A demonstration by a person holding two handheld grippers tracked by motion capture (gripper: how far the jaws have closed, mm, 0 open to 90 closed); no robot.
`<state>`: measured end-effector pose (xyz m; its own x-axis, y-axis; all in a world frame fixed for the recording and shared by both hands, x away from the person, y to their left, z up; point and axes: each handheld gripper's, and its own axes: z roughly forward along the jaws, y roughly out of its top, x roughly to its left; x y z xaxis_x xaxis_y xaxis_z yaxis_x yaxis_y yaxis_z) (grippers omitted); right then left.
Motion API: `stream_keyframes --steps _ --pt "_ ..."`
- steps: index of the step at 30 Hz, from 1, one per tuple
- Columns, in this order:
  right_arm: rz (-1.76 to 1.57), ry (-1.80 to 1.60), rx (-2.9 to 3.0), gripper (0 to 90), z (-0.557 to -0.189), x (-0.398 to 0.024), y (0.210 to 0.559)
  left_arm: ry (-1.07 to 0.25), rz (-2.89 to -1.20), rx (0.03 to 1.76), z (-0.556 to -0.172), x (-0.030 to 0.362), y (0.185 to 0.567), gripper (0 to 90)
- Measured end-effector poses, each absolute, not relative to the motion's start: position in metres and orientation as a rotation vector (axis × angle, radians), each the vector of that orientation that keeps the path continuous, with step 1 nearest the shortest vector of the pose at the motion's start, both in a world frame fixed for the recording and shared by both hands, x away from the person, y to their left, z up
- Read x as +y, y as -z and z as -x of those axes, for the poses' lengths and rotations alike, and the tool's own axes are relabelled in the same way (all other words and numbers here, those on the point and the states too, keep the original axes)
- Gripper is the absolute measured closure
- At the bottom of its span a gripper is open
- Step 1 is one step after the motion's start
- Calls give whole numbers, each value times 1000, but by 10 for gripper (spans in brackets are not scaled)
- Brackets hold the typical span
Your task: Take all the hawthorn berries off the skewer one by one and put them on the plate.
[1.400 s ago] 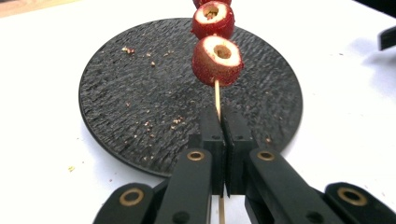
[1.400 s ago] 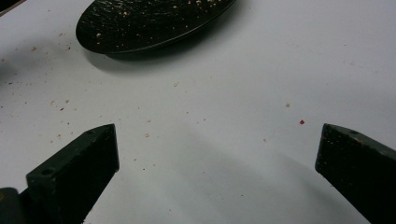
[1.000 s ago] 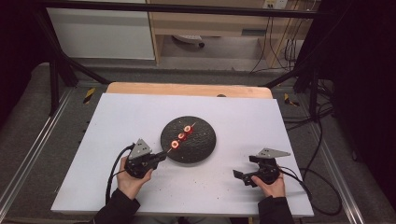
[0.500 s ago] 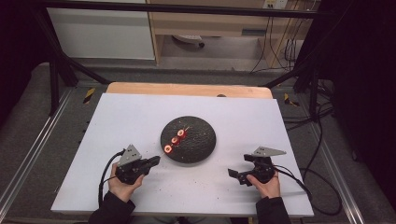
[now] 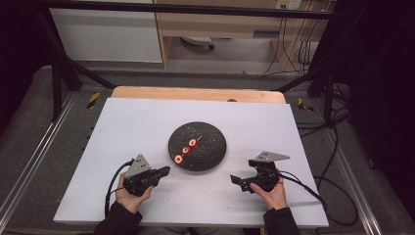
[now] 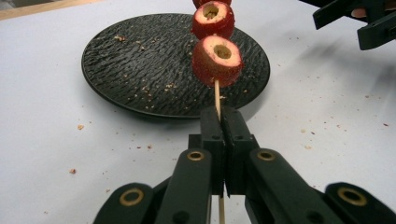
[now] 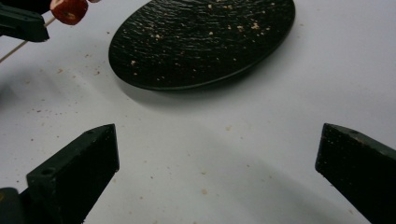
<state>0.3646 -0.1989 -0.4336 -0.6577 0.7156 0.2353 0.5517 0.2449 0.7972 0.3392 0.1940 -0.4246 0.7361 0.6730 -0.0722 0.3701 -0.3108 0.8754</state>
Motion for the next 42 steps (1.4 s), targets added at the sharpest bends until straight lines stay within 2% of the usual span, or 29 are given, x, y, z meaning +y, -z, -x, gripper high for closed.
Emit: stream_keyframes --steps 12,20,32,42 --pt "-1157 -1376 2356 17 -372 -165 419 -389 -1944 780 -337 190 425 883" --pt "-1166 -1481 2337 62 -385 -139 407 -391 -1952 765 -335 186 426 883" --pt "-1222 -1583 2308 200 -407 -121 401 -386 -1959 744 -332 178 428 883" --pt "-1225 -1611 2310 376 -414 -117 401 -384 -1973 714 -328 171 429 883"
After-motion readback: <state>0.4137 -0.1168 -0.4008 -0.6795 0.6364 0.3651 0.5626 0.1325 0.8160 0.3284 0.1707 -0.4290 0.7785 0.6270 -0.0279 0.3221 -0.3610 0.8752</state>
